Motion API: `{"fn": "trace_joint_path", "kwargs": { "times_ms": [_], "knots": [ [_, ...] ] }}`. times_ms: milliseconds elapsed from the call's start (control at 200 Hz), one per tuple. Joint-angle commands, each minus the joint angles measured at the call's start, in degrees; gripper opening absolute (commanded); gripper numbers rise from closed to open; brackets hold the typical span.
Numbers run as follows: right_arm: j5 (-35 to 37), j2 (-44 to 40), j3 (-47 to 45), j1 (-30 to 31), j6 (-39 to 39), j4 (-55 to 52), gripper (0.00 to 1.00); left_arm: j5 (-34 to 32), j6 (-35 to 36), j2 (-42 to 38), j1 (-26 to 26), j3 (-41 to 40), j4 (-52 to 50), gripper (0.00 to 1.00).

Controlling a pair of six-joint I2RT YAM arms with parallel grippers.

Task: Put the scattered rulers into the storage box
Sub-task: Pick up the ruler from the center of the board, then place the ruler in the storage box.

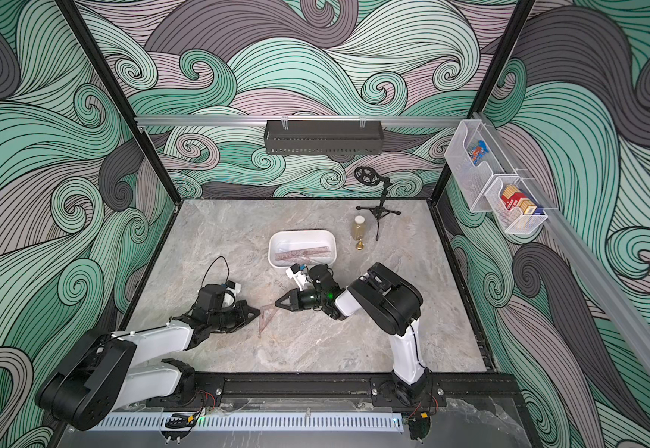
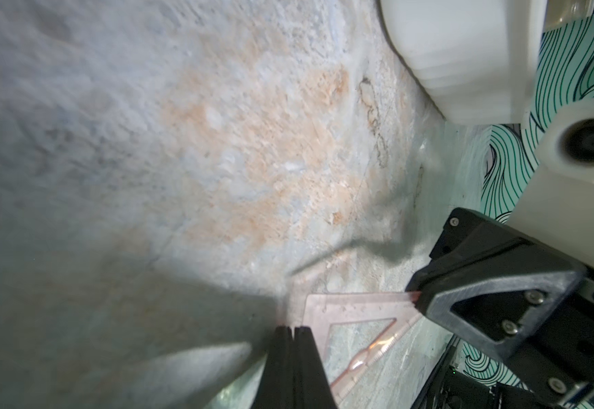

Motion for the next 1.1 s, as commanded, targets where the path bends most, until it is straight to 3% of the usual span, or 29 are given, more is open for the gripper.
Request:
{"fn": "trace_joint_path", "kwargs": {
  "times_ms": [0, 160, 345, 520, 810, 876, 1096],
  "knots": [
    [1.16, -5.84, 4.33, -2.83, -3.8, -7.41, 0.0, -1.55, 2.42, -4.55, 0.89, 6.96, -8.84, 0.28],
    [4.58, -7.9, 15.09, -10.02, -11.8, -20.17, 0.0, -3.45, 6.56, -5.6, 1.48, 14.88, -14.74, 0.44],
    [7.14, -2.11, 27.07, -14.45, -17.33, -26.39, 0.0, -3.4, 12.5, -0.83, 2.28, 24.17, -22.59, 0.45],
    [8.37, 5.77, 37.02, -14.97, -20.42, -31.53, 0.0, -2.34, 15.06, 1.6, 3.57, 26.64, -23.17, 0.45],
    [8.42, 9.79, 38.54, -14.34, -21.0, -33.26, 0.01, -1.11, 16.62, 3.41, 4.63, 27.79, -23.42, 0.48],
    [8.07, 10.2, 38.54, -14.29, -21.14, -33.3, 0.08, -0.94, 16.71, 3.4, 4.67, 27.75, -23.35, 0.49],
    [11.68, 4.24, 42.11, -14.52, -26.25, -42.0, 0.61, -2.17, 18.46, 2.25, 4.8, 30.27, -25.3, 0.71]
  ]
}}
